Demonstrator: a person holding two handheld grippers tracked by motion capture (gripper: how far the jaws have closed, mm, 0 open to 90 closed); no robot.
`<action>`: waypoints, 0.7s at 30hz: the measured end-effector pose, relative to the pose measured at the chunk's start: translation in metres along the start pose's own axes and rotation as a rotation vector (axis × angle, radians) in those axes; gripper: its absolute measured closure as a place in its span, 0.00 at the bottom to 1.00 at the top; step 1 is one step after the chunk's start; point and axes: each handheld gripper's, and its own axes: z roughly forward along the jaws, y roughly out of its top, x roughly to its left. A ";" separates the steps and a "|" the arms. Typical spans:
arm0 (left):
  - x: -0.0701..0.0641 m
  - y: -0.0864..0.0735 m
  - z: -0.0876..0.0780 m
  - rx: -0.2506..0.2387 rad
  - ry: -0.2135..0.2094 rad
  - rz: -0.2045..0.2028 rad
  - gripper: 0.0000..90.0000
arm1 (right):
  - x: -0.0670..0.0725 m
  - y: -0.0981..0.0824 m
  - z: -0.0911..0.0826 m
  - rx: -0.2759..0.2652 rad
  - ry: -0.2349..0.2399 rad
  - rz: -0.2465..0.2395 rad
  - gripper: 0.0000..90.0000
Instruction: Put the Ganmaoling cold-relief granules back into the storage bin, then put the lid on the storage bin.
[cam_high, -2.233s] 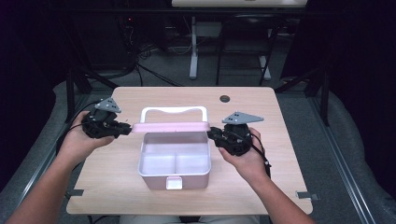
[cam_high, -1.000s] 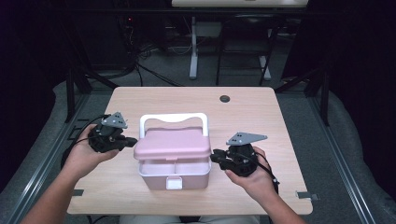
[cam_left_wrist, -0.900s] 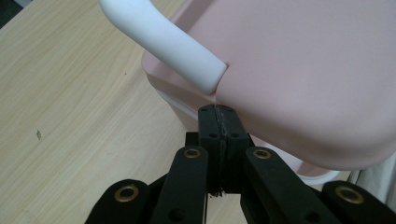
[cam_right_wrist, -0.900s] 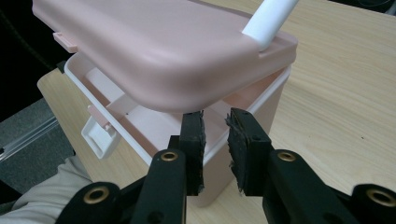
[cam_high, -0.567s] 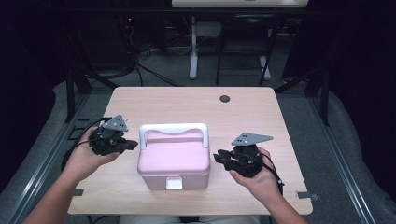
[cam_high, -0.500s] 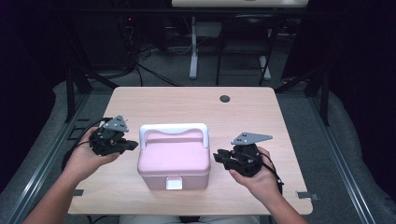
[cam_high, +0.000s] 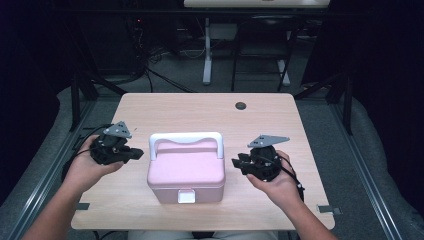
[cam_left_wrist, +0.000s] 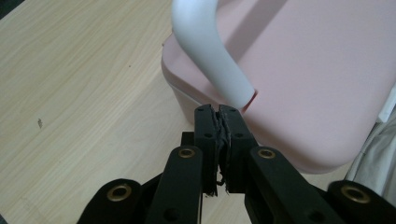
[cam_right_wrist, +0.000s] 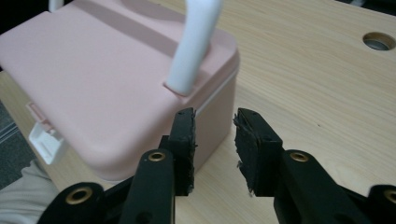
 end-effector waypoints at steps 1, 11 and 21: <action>0.001 -0.001 0.000 -0.003 0.001 -0.009 0.96 | -0.003 0.001 0.000 0.004 -0.005 0.007 0.75; 0.007 -0.009 0.004 0.000 0.011 -0.029 0.95 | -0.024 0.000 -0.003 -0.011 -0.045 0.056 0.75; 0.016 -0.025 0.012 -0.001 0.007 -0.079 0.94 | -0.045 -0.016 0.001 0.014 -0.093 0.092 0.75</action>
